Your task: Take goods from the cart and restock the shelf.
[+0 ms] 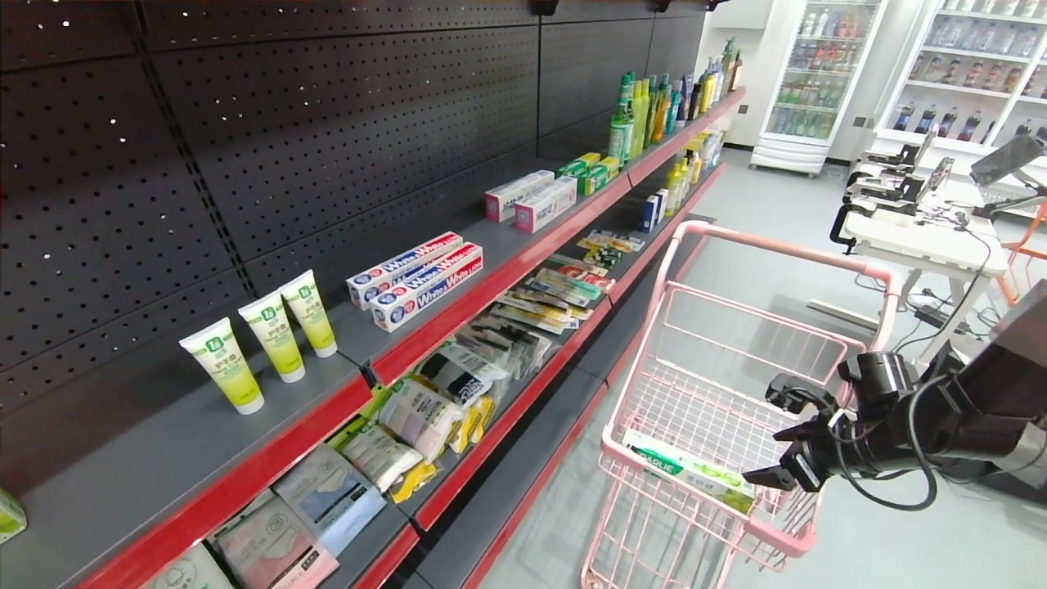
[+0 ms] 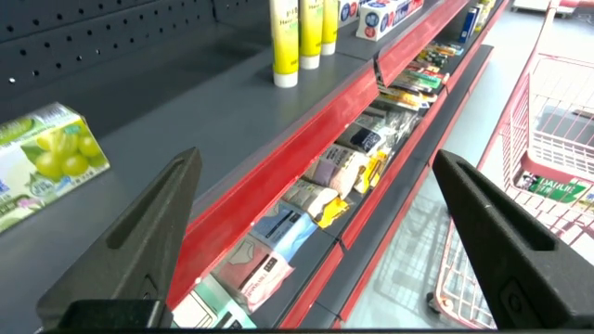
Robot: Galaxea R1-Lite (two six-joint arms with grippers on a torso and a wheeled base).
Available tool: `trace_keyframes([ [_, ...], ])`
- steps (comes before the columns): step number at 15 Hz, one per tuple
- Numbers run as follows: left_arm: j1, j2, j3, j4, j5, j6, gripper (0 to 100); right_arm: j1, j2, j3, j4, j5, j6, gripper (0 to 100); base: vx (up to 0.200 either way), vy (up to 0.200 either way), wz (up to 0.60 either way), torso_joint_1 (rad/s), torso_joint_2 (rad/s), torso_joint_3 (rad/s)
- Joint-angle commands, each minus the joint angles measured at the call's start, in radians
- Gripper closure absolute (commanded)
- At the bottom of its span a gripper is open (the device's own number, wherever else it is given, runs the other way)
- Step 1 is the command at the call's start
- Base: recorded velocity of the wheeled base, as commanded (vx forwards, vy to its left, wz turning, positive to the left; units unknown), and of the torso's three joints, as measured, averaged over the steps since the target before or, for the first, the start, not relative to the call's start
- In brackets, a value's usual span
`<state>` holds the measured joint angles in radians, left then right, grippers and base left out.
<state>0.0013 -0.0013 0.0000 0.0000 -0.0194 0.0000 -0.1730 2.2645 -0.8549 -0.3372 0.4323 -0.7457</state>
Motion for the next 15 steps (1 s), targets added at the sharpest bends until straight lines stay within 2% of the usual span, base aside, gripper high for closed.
trace_keyframes([
  [1,0.000,0.001,0.000,0.000,0.001,-0.002,0,0.001,-0.003,0.000,0.000,0.000,-0.001,0,0.000,0.000,0.00,-0.144,0.35,0.183],
  [15,0.000,0.001,0.000,0.000,0.001,0.000,0,-0.040,0.017,-0.072,0.004,0.002,-0.061,0,0.000,0.000,0.00,-0.178,0.40,0.218],
])
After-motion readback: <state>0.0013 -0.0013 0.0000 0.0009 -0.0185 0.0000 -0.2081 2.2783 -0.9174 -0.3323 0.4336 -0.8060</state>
